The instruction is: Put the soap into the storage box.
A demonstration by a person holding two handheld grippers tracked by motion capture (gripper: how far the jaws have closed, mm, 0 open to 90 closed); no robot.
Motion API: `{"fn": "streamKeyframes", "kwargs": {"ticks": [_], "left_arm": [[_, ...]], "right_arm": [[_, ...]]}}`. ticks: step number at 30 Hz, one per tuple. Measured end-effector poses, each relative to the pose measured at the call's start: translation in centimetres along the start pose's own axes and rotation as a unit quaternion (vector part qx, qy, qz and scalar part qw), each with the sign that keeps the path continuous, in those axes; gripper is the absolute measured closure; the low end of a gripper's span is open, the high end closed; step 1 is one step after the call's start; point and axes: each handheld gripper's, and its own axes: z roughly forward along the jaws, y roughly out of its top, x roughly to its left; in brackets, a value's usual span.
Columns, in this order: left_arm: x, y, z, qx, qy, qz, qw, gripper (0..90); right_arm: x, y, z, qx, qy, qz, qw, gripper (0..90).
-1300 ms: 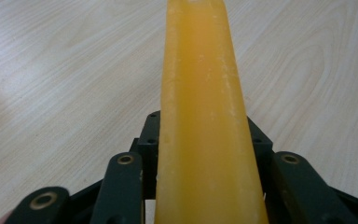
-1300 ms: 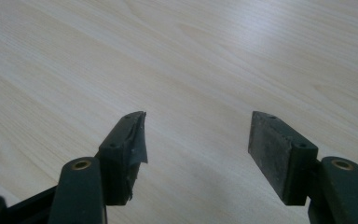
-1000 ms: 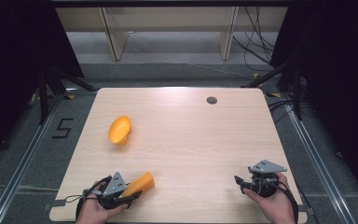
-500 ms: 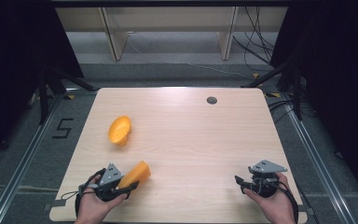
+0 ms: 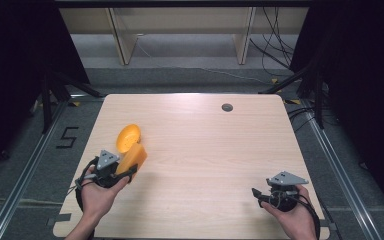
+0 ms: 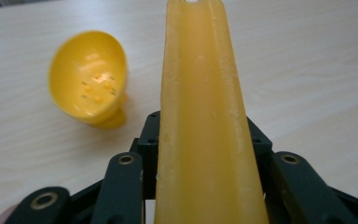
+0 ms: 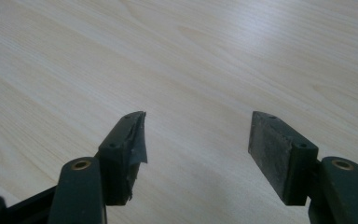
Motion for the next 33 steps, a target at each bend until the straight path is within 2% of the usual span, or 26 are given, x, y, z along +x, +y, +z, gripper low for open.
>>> {"fn": "streamKeyframes", "kwargs": {"ticks": [3, 4, 9, 10, 12, 13, 14, 15, 16, 17, 18, 23, 33], "left_arm": [[0.6, 1.0, 0.2, -0.015, 0.023, -0.006, 0.9996, 60.7], [0.8, 1.5, 0.4, -0.027, 0.041, -0.002, 0.9988, 60.6], [1.3, 2.4, 1.0, -0.035, 0.057, -0.008, 0.9977, 60.7], [1.4, 2.6, 1.2, -0.033, 0.061, -0.018, 0.9974, 60.7], [1.7, 3.0, 1.5, -0.036, 0.067, -0.022, 0.9969, 60.7], [1.7, 3.2, 1.6, -0.039, 0.074, -0.025, 0.9962, 60.7], [1.9, 3.4, 1.7, -0.042, 0.075, -0.027, 0.9959, 60.6], [2.0, 3.5, 1.8, -0.044, 0.081, -0.028, 0.9954, 60.6], [2.1, 3.7, 2.0, -0.050, 0.084, -0.031, 0.9947, 60.6], [2.2, 3.8, 2.1, -0.049, 0.092, -0.031, 0.9941, 60.6], [2.3, 3.9, 2.3, -0.052, 0.093, -0.033, 0.9938, 60.7], [2.9, 4.3, 3.0, -0.056, 0.111, -0.041, 0.9913, 60.7], [4.1, 4.7, 4.8, -0.052, 0.126, -0.067, 0.9883, 60.6]], "right_arm": [[0.0, 0.0, 0.0, 0.001, 0.002, -0.001, 1.0000, 37.2], [0.0, 0.0, 0.0, 0.001, 0.002, -0.001, 1.0000, 37.2], [0.0, 0.0, 0.0, 0.001, 0.001, -0.001, 1.0000, 37.2], [0.0, 0.0, 0.0, 0.001, 0.001, -0.001, 1.0000, 37.2], [0.0, 0.0, 0.0, -0.001, 0.002, 0.000, 1.0000, 37.2], [0.2, 0.0, 0.0, 0.003, 0.002, 0.014, 0.9999, 37.2], [0.0, 0.0, 0.0, -0.001, 0.003, 0.000, 1.0000, 37.2], [0.0, 0.0, 0.0, -0.001, 0.003, 0.000, 1.0000, 37.2], [0.2, 0.0, -0.1, 0.004, 0.001, 0.014, 0.9999, 37.2], [0.2, 0.0, -0.1, 0.004, 0.001, 0.014, 0.9999, 37.2], [0.0, 0.0, 0.0, -0.001, 0.001, 0.001, 1.0000, 37.2], [0.0, 0.0, 0.0, 0.000, 0.002, 0.001, 1.0000, 37.2], [0.0, 0.0, 0.1, -0.002, 0.004, 0.002, 1.0000, 37.2]]}}
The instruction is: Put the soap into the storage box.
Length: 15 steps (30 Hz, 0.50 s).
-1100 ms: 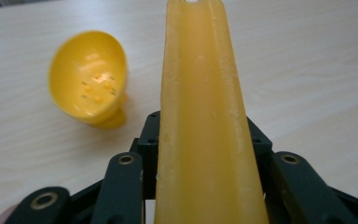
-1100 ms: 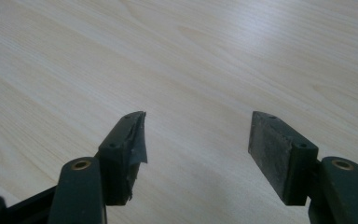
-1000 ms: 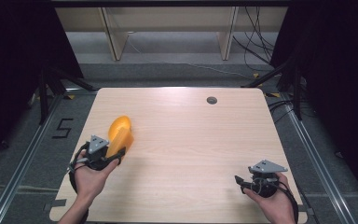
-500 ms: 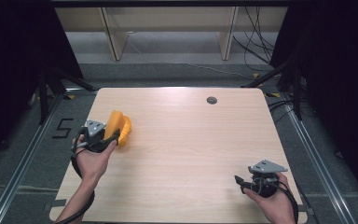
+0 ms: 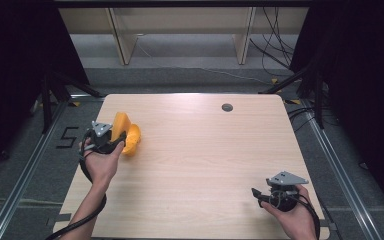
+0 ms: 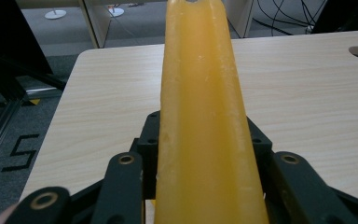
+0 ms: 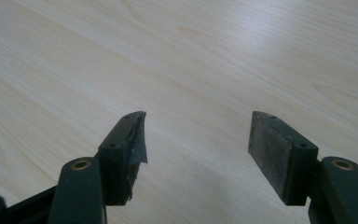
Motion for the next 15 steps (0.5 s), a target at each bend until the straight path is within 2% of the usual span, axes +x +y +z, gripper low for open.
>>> {"fn": "streamKeyframes", "kwargs": {"ticks": [5, 6, 7, 9, 15], "left_arm": [[0.0, 0.1, 1.2, 0.002, 0.004, -0.012, 0.9999, 60.7], [-0.1, 0.1, 1.4, 0.003, 0.004, -0.015, 0.9999, 60.7], [-0.1, 0.1, 1.6, 0.005, 0.005, -0.013, 0.9999, 60.7], [-0.2, -0.1, 2.1, 0.008, 0.007, -0.016, 0.9998, 60.7], [0.0, -0.8, 3.2, 0.017, 0.012, -0.029, 0.9994, 60.7]], "right_arm": [[0.0, 0.0, 0.0, 0.000, -0.001, 0.003, 1.0000, 37.2], [0.2, 0.0, -0.1, 0.005, 0.000, 0.015, 0.9999, 37.2], [0.0, 0.0, 0.0, -0.001, 0.000, 0.003, 1.0000, 37.2], [-0.1, -0.1, 0.0, -0.003, -0.001, -0.004, 1.0000, 37.2], [-0.1, -0.1, 0.0, -0.003, -0.002, -0.003, 1.0000, 37.2]]}}
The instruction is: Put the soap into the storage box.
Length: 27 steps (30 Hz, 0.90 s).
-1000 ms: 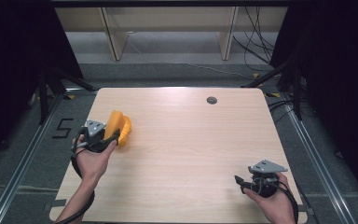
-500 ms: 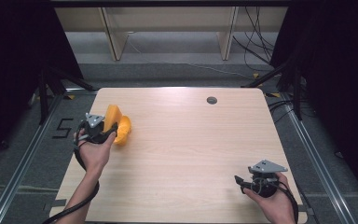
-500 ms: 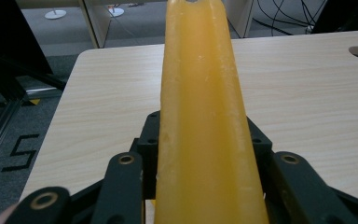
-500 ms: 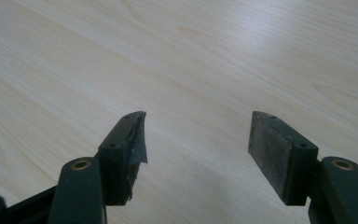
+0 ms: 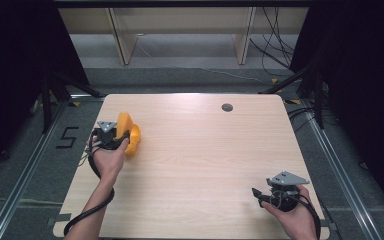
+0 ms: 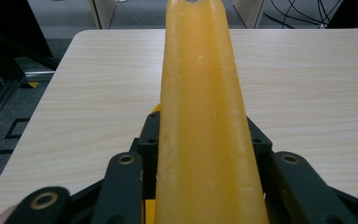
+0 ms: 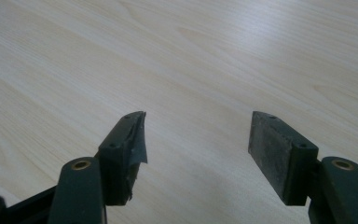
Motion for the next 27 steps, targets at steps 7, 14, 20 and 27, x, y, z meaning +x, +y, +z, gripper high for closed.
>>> {"fn": "streamKeyframes", "kwargs": {"ticks": [7, 14, 20, 27], "left_arm": [[-0.1, -0.1, 0.4, 0.006, 0.004, 0.002, 1.0000, 60.7], [-0.2, -0.2, 0.8, 0.012, 0.004, 0.000, 0.9999, 60.6], [-0.3, -0.3, 1.1, 0.015, 0.008, 0.002, 0.9999, 60.6], [-0.6, -0.6, 1.7, 0.022, 0.016, 0.004, 0.9996, 60.6]], "right_arm": [[0.0, 0.0, 0.0, -0.001, 0.001, -0.004, 1.0000, 37.2], [0.0, 0.0, 0.0, 0.002, 0.001, 0.001, 1.0000, 37.2], [0.1, 0.0, 0.0, 0.003, 0.002, 0.001, 1.0000, 37.2], [0.0, 0.0, 0.0, 0.003, 0.001, 0.002, 1.0000, 37.1]]}}
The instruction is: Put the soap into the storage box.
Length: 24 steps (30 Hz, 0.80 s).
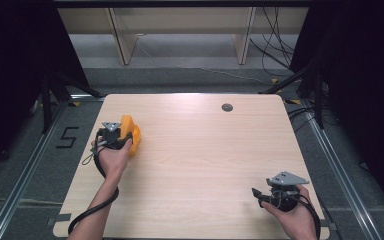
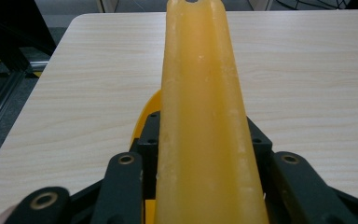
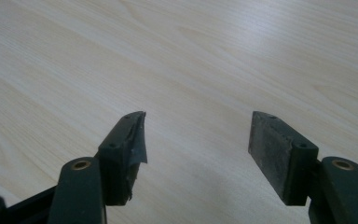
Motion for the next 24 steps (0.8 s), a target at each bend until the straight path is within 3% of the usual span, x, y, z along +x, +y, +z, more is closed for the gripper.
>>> {"fn": "streamKeyframes", "kwargs": {"ticks": [11, 13, 17, 18, 24], "left_arm": [[0.1, -0.6, 0.8, 0.012, 0.005, 0.004, 0.9999, 60.6], [0.1, -0.7, 0.9, 0.013, 0.004, 0.004, 0.9999, 60.5], [0.1, -0.8, 1.1, 0.016, 0.002, 0.011, 0.9998, 60.5], [0.1, -0.9, 1.1, 0.015, 0.003, 0.010, 0.9998, 60.5], [0.1, -0.9, 1.2, 0.017, 0.001, 0.012, 0.9998, 60.4]], "right_arm": [[0.0, 0.0, 0.0, 0.002, -0.001, 0.000, 1.0000, 37.1], [0.2, 0.0, 0.0, 0.006, 0.002, 0.016, 0.9999, 37.1], [0.1, 0.0, 0.0, 0.004, 0.001, 0.008, 1.0000, 37.1], [0.0, 0.0, 0.0, 0.002, -0.002, -0.003, 1.0000, 37.1], [0.1, 0.1, 0.0, 0.007, 0.003, 0.009, 0.9999, 37.1]]}}
